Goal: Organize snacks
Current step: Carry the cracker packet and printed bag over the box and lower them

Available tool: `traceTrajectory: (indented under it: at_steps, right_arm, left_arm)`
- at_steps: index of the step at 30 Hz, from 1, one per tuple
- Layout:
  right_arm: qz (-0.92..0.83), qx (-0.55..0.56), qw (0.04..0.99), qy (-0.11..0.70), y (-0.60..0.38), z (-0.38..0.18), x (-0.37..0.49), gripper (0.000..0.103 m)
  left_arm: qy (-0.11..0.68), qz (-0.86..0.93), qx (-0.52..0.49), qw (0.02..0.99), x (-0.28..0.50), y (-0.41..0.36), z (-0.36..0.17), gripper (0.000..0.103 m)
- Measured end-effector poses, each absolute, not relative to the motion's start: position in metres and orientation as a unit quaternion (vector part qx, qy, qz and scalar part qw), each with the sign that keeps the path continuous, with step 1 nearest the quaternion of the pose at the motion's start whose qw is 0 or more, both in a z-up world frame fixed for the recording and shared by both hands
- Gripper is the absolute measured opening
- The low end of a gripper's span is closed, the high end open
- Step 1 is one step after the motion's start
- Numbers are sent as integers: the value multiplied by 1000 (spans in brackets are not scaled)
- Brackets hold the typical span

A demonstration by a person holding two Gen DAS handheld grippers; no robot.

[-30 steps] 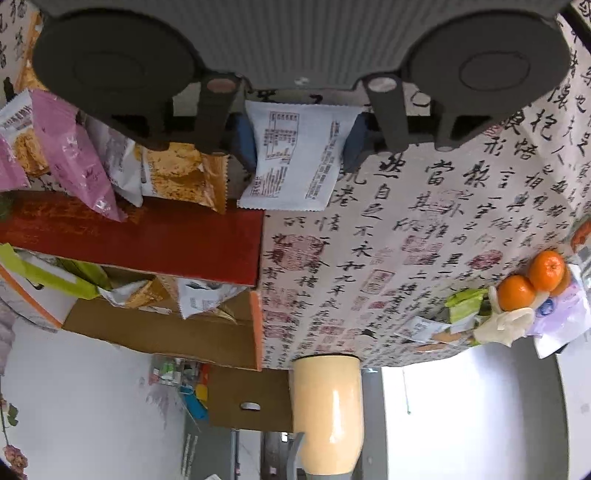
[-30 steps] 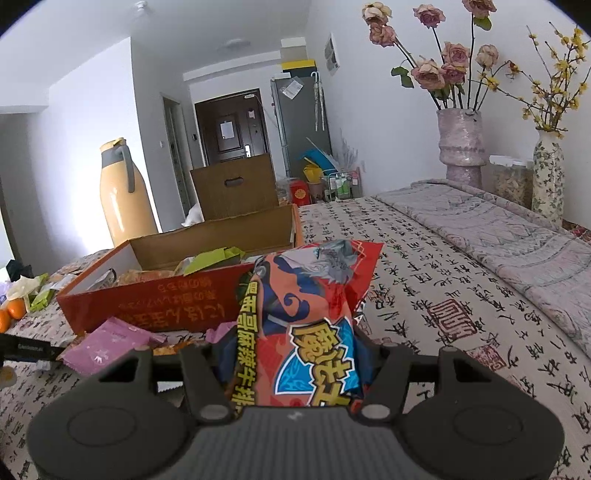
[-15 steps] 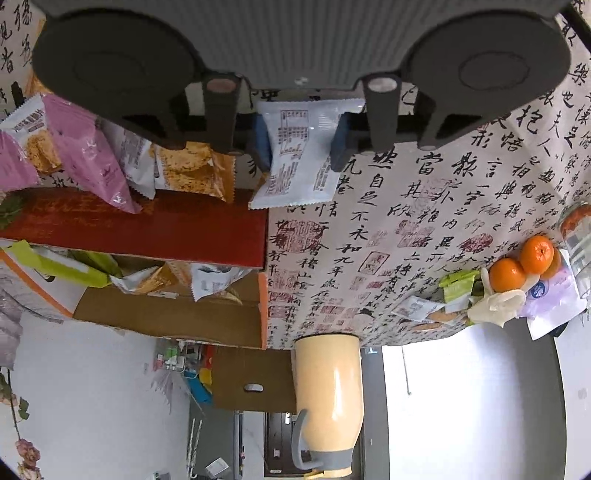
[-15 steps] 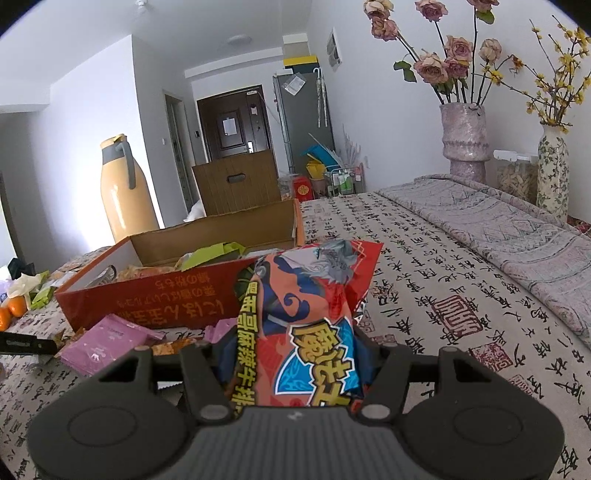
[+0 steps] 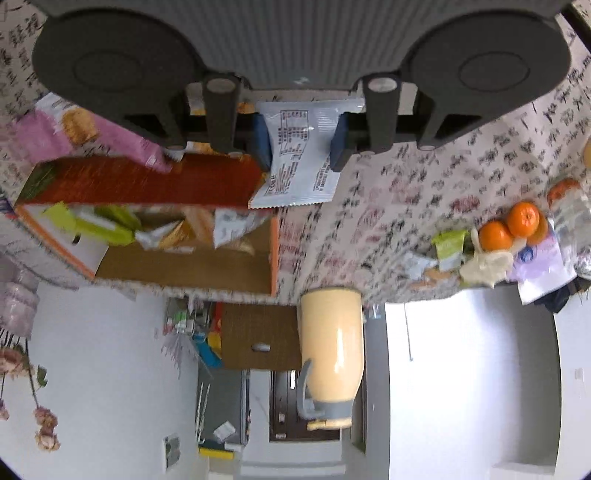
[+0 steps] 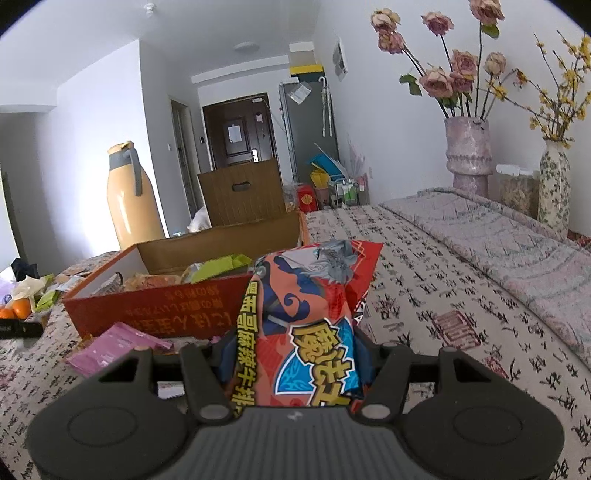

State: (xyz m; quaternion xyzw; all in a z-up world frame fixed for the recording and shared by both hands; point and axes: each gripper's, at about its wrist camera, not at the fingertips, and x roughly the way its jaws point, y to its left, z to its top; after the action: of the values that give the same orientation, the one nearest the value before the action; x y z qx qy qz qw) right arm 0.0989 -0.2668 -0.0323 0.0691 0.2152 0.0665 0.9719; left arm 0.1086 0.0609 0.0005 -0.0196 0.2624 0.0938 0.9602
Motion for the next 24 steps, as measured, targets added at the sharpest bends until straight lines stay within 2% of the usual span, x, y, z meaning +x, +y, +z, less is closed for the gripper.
traceTrajectory:
  at_steps: [14,24]
  right_arm:
    - [120,43,979,158,-226,19,138,59]
    - [139,34,976,165,-193,40,198,59]
  left_arm:
    - [193,67,-1,979,139,20,56,34]
    - [191,62,-17,980,188,9,67,34]
